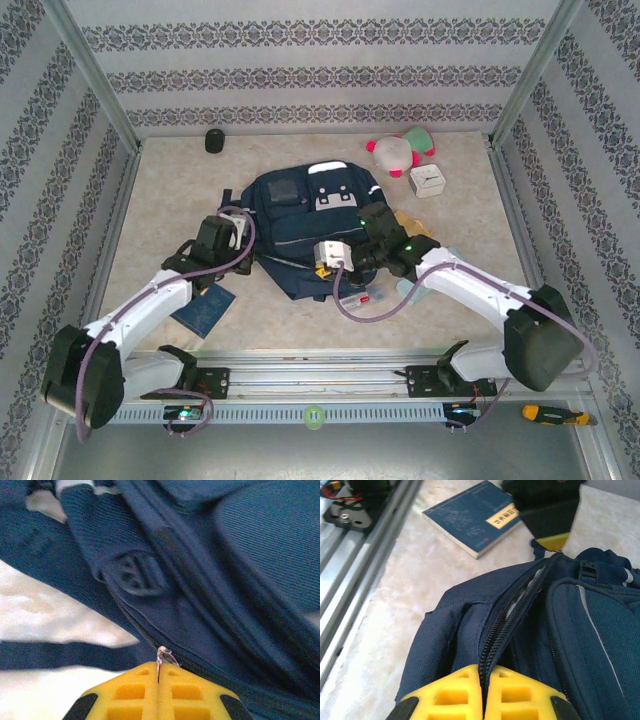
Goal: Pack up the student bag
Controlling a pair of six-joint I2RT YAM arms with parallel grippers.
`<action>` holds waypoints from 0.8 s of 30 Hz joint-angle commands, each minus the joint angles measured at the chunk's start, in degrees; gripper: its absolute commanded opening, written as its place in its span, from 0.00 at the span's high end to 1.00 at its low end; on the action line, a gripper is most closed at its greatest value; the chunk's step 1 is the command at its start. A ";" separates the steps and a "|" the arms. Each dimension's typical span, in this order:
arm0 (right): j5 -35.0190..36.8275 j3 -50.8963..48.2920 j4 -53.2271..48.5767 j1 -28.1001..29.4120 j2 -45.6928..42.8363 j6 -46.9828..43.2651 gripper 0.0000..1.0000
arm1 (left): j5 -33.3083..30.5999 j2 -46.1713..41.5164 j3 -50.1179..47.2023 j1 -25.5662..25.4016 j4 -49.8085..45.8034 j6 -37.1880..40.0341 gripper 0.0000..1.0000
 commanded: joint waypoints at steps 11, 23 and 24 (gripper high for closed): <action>-7.88 2.54 1.28 -2.11 0.19 -4.09 1.00 | -5.42 12.08 14.59 10.41 -1.60 1.50 0.67; -2.83 9.80 8.78 -0.21 7.03 20.55 0.43 | 31.26 -4.22 10.88 10.10 0.91 30.47 0.25; -1.78 8.36 9.20 -0.49 5.22 25.08 0.41 | 34.95 -3.85 10.24 9.73 1.43 34.82 0.03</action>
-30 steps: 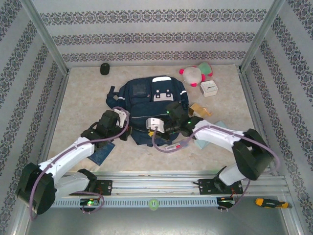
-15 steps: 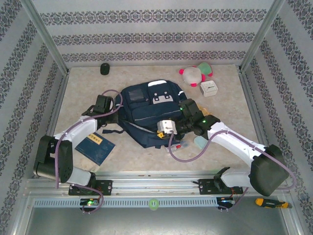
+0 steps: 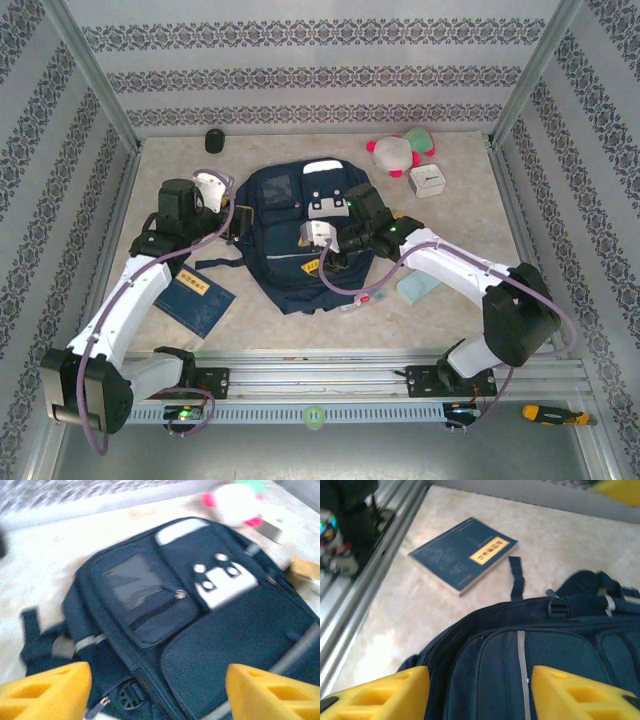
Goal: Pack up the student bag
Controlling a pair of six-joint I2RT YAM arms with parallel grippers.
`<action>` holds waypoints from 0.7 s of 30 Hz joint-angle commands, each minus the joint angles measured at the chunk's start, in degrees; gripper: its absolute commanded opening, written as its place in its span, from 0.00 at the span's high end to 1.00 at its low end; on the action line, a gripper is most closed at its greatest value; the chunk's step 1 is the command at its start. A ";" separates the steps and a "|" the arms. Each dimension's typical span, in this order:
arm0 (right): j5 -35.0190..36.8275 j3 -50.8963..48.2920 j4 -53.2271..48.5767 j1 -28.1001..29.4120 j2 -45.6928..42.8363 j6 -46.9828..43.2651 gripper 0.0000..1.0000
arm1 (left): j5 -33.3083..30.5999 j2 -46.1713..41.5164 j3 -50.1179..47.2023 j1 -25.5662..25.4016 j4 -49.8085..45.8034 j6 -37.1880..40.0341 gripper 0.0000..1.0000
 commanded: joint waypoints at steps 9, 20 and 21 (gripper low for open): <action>17.23 -14.92 6.75 -7.81 -17.02 58.45 0.35 | 4.04 14.29 1.10 -17.32 -1.04 37.54 0.01; 36.09 -14.20 4.78 9.50 -16.26 82.10 0.36 | -15.66 11.53 4.61 -11.30 -7.74 -6.27 0.01; 37.52 -13.22 5.17 11.50 -14.77 85.66 0.36 | -18.39 10.10 5.24 -10.15 -12.65 -13.01 0.01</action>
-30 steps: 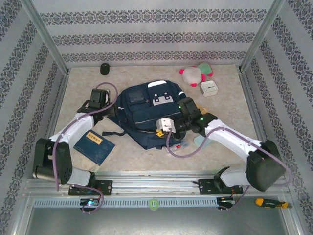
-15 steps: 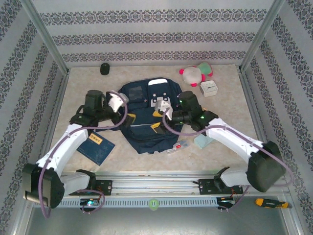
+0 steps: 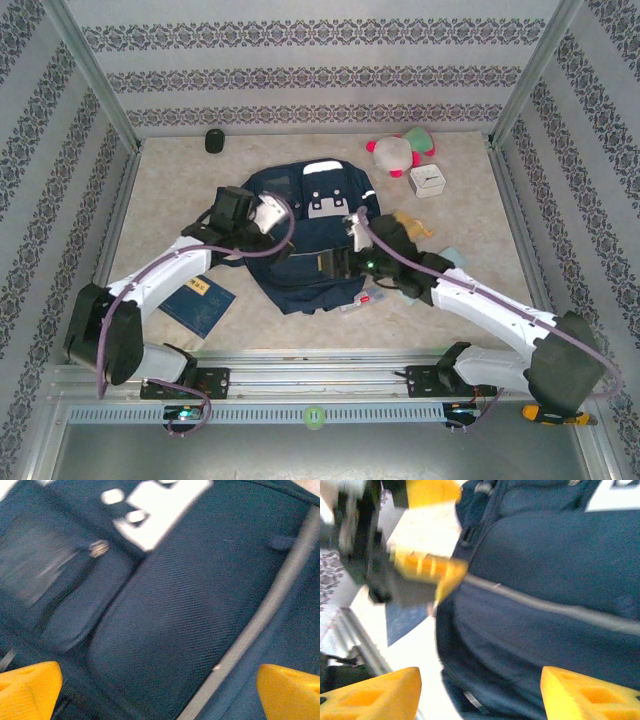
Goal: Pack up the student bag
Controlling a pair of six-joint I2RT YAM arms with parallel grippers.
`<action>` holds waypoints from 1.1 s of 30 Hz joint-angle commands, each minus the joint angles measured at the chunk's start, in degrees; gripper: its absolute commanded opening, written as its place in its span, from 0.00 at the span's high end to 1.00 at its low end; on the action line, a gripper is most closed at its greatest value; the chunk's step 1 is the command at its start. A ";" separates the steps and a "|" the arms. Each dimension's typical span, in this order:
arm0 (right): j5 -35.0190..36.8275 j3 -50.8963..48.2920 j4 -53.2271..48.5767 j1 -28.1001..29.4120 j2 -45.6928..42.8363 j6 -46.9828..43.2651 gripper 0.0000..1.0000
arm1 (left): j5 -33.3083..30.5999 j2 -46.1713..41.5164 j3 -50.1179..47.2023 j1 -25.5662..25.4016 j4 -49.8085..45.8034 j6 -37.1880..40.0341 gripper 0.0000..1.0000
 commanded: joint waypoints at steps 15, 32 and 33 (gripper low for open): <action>-1.85 35.16 -1.70 16.52 39.76 16.48 0.41 | -16.69 -32.82 -14.33 19.54 -36.82 -71.04 0.01; -8.66 69.45 -24.68 16.48 67.66 5.39 0.46 | -13.44 -30.22 -27.27 28.66 -28.18 -75.09 0.04; -8.62 69.59 -24.96 16.27 67.90 5.31 0.47 | -11.87 -28.72 -27.84 28.66 -25.98 -74.48 0.04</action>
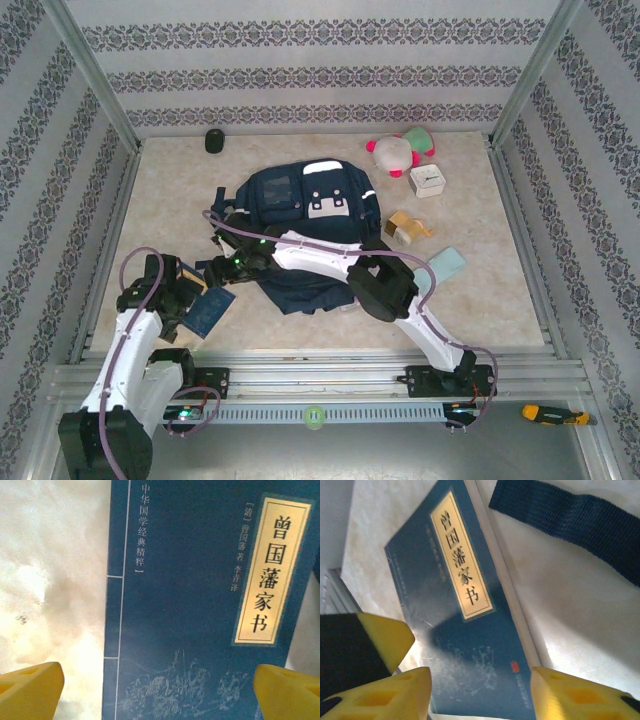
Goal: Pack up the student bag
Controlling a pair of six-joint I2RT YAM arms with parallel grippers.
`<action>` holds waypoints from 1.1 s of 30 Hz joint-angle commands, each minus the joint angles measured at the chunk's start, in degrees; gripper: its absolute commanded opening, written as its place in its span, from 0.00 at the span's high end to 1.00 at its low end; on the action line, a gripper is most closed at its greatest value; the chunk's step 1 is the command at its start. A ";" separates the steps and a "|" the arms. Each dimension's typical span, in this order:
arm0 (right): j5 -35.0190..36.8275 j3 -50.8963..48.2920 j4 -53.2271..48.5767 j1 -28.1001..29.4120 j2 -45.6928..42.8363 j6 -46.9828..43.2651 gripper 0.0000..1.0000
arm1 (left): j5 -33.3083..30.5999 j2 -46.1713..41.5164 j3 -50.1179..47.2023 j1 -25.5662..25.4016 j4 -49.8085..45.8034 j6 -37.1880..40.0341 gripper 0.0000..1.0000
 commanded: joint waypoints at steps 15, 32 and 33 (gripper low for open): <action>0.73 -9.00 -4.36 -5.00 -4.41 -5.90 0.50 | 15.23 6.42 1.96 -0.33 15.46 9.25 0.13; -0.21 2.47 -1.63 -5.09 0.86 -12.20 0.58 | 6.55 -4.47 -7.21 0.11 16.66 1.26 0.29; -0.46 4.05 -1.93 -5.16 2.07 -12.23 0.58 | 6.53 -4.24 -7.39 0.11 16.98 1.14 0.30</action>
